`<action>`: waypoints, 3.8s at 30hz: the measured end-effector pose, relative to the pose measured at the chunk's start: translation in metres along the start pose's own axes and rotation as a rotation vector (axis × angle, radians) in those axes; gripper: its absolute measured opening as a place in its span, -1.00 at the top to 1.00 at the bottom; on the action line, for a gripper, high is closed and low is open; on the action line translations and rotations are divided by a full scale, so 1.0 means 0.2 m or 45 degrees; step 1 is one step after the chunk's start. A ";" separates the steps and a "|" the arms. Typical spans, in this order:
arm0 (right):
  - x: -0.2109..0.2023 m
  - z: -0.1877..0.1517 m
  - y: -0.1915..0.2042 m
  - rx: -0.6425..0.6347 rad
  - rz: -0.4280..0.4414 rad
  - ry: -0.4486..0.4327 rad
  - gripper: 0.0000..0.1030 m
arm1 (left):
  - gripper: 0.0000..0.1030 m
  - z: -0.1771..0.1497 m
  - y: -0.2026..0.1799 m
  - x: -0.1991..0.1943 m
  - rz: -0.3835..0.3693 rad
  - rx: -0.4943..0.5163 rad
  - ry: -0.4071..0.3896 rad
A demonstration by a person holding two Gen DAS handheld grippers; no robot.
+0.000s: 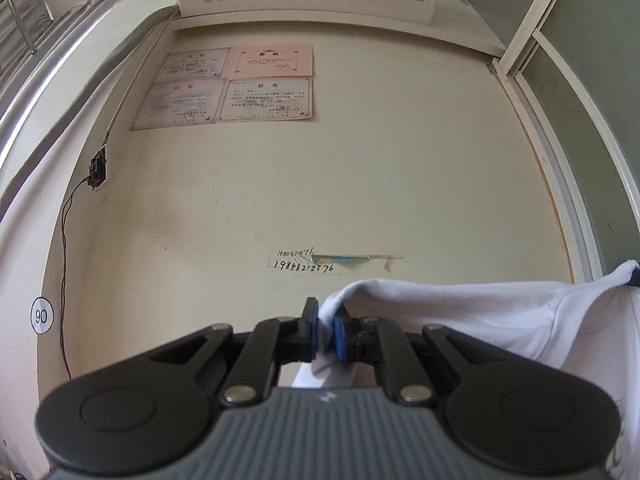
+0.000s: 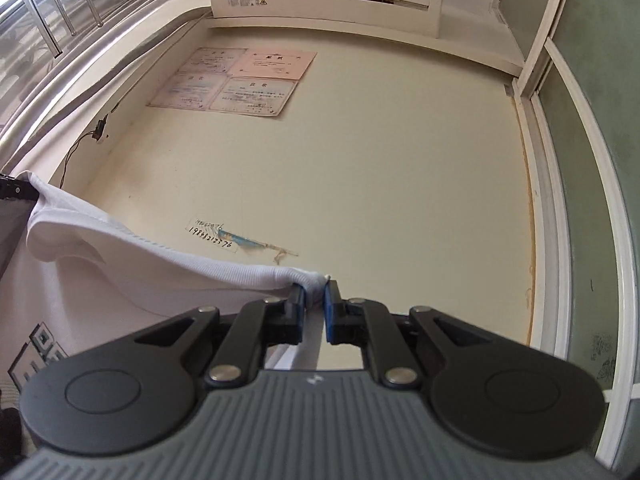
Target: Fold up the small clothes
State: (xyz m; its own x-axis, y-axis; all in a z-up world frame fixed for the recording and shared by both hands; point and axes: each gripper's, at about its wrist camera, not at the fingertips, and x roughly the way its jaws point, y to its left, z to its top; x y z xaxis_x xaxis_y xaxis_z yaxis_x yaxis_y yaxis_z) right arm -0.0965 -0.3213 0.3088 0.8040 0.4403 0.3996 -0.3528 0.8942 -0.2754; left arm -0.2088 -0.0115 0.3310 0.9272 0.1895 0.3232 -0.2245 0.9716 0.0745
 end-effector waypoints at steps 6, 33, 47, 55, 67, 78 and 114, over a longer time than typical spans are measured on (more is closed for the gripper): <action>0.25 -0.34 0.02 0.006 0.033 0.242 0.76 | 0.85 -0.39 -0.09 0.27 0.039 0.073 0.294; -0.17 -1.83 0.09 -0.013 -0.031 1.203 0.91 | 0.08 -1.63 0.14 -0.40 -0.170 -0.108 1.327; -0.54 -1.78 0.31 0.571 0.353 1.205 -0.21 | -0.17 -1.63 0.18 -0.69 -0.160 -0.305 1.449; -0.60 -1.66 0.45 0.549 0.449 1.111 0.82 | 0.94 -1.59 0.08 -0.70 -0.238 -0.320 1.465; -0.70 -1.35 0.17 0.216 0.460 1.346 0.39 | 0.83 -1.37 -0.02 -0.89 -0.454 -0.353 1.563; -0.75 -1.60 0.11 0.570 0.433 1.389 -0.48 | -0.53 -1.47 0.11 -0.89 -0.364 -0.531 1.541; -0.72 -1.53 0.19 0.681 0.345 1.279 0.91 | 0.88 -1.54 0.15 -0.52 -0.324 -0.515 1.428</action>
State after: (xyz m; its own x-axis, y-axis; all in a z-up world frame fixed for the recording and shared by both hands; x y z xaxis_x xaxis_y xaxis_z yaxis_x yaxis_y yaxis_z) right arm -0.0792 -0.3760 -0.0261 0.6040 0.5745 -0.5523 -0.5350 0.8060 0.2533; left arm -0.2197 0.0411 0.0090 0.7205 -0.1898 -0.6670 -0.0748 0.9349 -0.3469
